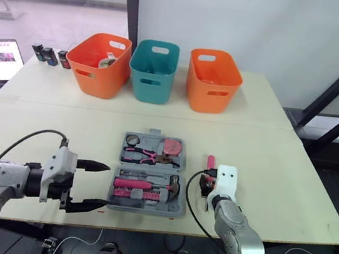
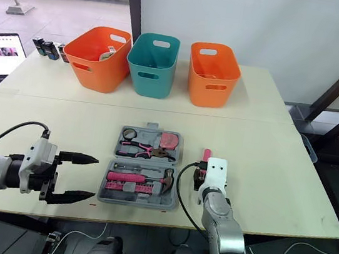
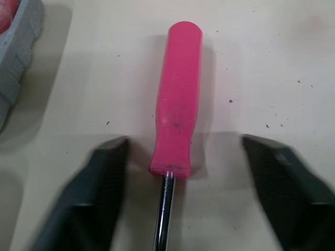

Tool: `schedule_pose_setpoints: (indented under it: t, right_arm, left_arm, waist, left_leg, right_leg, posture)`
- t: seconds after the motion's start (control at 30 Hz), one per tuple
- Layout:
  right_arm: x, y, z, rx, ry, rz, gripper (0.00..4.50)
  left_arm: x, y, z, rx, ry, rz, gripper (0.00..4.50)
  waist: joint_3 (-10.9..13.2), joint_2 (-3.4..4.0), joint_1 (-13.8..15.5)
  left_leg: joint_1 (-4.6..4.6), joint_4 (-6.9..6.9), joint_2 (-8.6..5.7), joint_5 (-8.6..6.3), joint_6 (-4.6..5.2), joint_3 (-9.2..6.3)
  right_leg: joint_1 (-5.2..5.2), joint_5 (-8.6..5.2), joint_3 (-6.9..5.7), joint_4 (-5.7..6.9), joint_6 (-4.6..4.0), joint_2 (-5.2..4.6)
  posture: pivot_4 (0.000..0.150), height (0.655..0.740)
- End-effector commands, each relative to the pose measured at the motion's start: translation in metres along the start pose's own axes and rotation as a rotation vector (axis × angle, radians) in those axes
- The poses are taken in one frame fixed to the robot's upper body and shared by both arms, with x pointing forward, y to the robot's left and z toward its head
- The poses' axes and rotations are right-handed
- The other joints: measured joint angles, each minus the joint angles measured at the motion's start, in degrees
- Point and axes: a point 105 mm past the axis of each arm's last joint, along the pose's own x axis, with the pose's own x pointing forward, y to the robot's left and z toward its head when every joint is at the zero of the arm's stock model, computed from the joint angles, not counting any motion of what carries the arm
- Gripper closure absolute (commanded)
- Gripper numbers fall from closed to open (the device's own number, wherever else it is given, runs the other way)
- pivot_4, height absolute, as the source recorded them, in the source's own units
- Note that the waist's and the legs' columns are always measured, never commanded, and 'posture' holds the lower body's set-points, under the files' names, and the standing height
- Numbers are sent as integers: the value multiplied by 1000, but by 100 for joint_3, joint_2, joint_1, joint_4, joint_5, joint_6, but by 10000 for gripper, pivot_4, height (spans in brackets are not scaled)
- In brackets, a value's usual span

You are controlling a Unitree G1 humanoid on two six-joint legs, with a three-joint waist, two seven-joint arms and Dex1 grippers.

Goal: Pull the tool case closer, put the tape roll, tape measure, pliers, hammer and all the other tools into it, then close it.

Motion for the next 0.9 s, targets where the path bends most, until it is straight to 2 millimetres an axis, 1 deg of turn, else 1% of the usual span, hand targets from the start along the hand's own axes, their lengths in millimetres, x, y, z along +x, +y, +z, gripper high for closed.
schedule_pose_setpoints:
  t: [0.03,0.07,0.1,0.2,0.27,0.3,0.33,0.4,0.43,0.5,0.53,0.57,0.63,0.73,0.83,0.9]
  right_arm:
    - [-2,2,9,3,-34,8,33915]
    - [-4,3,13,-7,-45,12,38826]
    - [-6,3,20,-25,-67,18,41104]
    - [-16,4,50,-96,-163,59,41060]
    - [-26,5,77,-140,-248,107,41060]
    - [-33,10,95,-177,-305,159,41060]
    - [-39,17,109,-213,-348,211,41060]
    - [-58,45,137,-304,-442,413,41060]
    - [-67,59,144,-346,-459,521,41060]
    - [-79,79,146,-444,-448,685,41060]
    - [-88,95,143,-535,-420,821,41060]
    - [-94,106,139,-614,-382,925,41060]
    - [-102,120,126,-756,-288,1080,41060]
    - [-104,131,113,-885,-172,1172,41060]
    - [-110,148,94,-997,-48,1290,41060]
    - [-108,157,83,-1011,54,1291,41060]
  left_arm:
    - [-2,1,5,27,2,6,0]
    - [-2,1,5,27,2,9,0]
    - [-3,2,5,28,3,16,0]
    - [-5,4,5,23,1,42,0]
    - [-8,6,5,17,0,60,0]
    - [-11,7,5,15,0,70,0]
    - [-13,8,5,13,2,75,0]
    - [-18,8,2,5,9,81,0]
    - [-20,8,1,0,11,83,0]
    - [-24,9,-3,-9,21,87,0]
    - [-27,8,-6,-18,36,87,0]
    - [-30,7,-9,-24,45,84,0]
    - [-35,4,-12,-33,58,76,0]
    - [-41,2,-13,-33,72,68,0]
    - [-48,-3,-18,-35,105,55,0]
    - [-53,-7,-19,-39,129,47,0]
  waist:
    - [0,0,0]
    - [0,0,2]
    - [0,0,4]
    - [2,3,8]
    - [2,3,13]
    - [2,4,9]
    - [3,5,1]
    - [3,5,-10]
    - [4,6,-31]
    - [2,4,-33]
    - [3,5,-38]
    - [3,4,-42]
    - [5,4,-49]
    - [5,3,-39]
    - [4,2,-59]
    - [3,1,-77]
  left_leg:
    - [0,0,0,0,0,0]
    - [0,0,0,0,0,0]
    - [0,0,0,0,0,0]
    - [-1,0,0,0,0,0]
    - [-1,0,0,0,0,1]
    - [-1,1,0,0,0,0]
    - [0,1,0,0,0,0]
    - [2,1,0,0,0,0]
    - [2,0,1,0,0,0]
    - [2,-5,1,0,1,-2]
    - [3,-6,2,0,1,-4]
    - [2,-5,2,0,1,-3]
    - [-1,-3,2,0,1,-1]
    - [-1,0,2,0,1,-3]
    - [-1,5,2,0,0,-1]
    - [-2,2,2,0,0,1]
  right_leg:
    - [0,0,0,0,0,0]
    - [0,0,0,0,0,0]
    - [0,0,0,0,0,0]
    - [-1,0,1,0,0,0]
    - [-2,0,1,0,0,0]
    - [-2,0,1,0,0,0]
    - [-3,0,1,1,0,0]
    - [-2,0,0,2,0,0]
    - [-3,0,0,2,0,1]
    - [-3,-1,-2,3,1,1]
    - [-2,-2,-4,4,4,2]
    - [-1,-4,-3,3,6,2]
    - [-1,-4,-2,1,6,1]
    - [-2,-4,-4,2,4,0]
    - [-5,-1,-2,2,-1,0]
    - [-7,-1,-2,2,-2,-2]
  posture:
    - [1500,7400]
    - [1500,7400]
    - [1500,7400]
    - [1500,7400]
    - [1500,7400]
    - [1500,7400]
    - [1500,7400]
    - [1500,7400]
    - [1500,7400]
    - [1500,7400]
    - [1500,7400]
    - [1500,7400]
    - [1500,7400]
    - [1500,7400]
    - [1500,7400]
    - [1500,7400]
